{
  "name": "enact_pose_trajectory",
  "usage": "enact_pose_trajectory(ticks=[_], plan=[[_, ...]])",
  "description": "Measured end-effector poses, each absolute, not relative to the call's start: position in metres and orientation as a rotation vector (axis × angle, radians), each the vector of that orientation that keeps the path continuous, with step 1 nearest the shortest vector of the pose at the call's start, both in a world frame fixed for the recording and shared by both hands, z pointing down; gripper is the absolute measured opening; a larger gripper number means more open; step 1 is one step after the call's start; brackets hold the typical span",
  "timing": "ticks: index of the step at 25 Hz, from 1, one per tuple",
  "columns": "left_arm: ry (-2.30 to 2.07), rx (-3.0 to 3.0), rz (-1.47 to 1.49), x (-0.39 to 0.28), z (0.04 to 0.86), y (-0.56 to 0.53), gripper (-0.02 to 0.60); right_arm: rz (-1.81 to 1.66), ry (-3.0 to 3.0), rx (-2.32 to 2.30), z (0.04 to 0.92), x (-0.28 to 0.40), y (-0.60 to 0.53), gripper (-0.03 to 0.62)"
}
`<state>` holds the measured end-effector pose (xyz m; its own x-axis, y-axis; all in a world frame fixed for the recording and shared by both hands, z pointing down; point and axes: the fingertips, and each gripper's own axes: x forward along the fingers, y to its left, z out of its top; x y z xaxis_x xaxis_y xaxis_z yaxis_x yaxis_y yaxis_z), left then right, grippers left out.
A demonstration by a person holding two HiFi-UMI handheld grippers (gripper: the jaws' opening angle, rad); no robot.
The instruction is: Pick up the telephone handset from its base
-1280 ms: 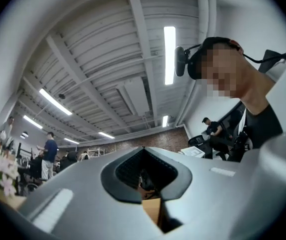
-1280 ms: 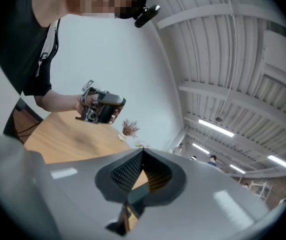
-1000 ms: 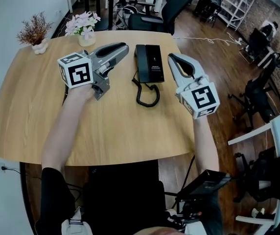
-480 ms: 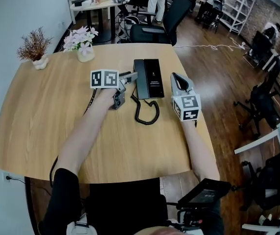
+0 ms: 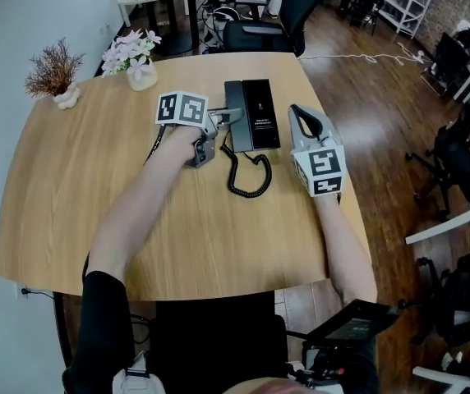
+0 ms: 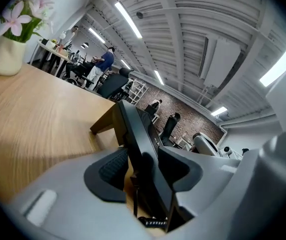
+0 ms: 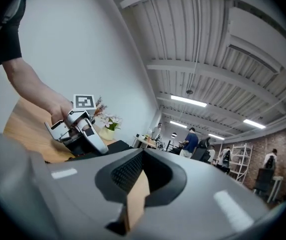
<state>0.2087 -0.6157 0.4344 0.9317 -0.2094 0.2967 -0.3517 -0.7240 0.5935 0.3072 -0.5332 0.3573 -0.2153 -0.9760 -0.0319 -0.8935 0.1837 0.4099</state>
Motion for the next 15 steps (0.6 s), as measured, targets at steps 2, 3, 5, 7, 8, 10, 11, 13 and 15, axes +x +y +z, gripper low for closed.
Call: enact_pose_trajectory(ticks=[2, 3, 5, 7, 8, 10, 11, 13, 15], plan=[[-0.406, 2.398, 0.268, 0.208, 0.435, -0.617, 0.162, -0.535, -2.209, 1.789, 0.356, 0.306, -0.532, 0.003], [-0.416, 2.399, 0.261, 0.207, 0.434, -0.617, 0.153, -0.543, -2.207, 1.782, 0.355, 0.304, -0.531, 0.003], [-0.431, 2.401, 0.237, 0.206, 0.432, -0.617, 0.143, -0.549, -2.207, 1.766, 0.354, 0.301, -0.529, 0.003], [-0.437, 2.406, 0.21, 0.205, 0.428, -0.614, 0.129, -0.549, -2.207, 1.753, 0.354, 0.3, -0.528, 0.003], [-0.435, 2.41, 0.197, 0.205, 0.425, -0.613, 0.124, -0.548, -2.207, 1.747, 0.355, 0.299, -0.528, 0.003], [-0.422, 2.414, 0.164, 0.205, 0.42, -0.612, 0.113, -0.544, -2.207, 1.739, 0.357, 0.299, -0.529, 0.003], [-0.414, 2.412, 0.149, 0.205, 0.419, -0.612, 0.109, -0.54, -2.208, 1.736, 0.358, 0.298, -0.529, 0.003], [-0.4, 2.397, 0.121, 0.206, 0.42, -0.614, 0.109, -0.533, -2.208, 1.737, 0.36, 0.299, -0.531, 0.003], [-0.373, 2.364, 0.066, 0.205, 0.42, -0.614, 0.101, -0.527, -2.207, 1.738, 0.361, 0.299, -0.531, 0.003]])
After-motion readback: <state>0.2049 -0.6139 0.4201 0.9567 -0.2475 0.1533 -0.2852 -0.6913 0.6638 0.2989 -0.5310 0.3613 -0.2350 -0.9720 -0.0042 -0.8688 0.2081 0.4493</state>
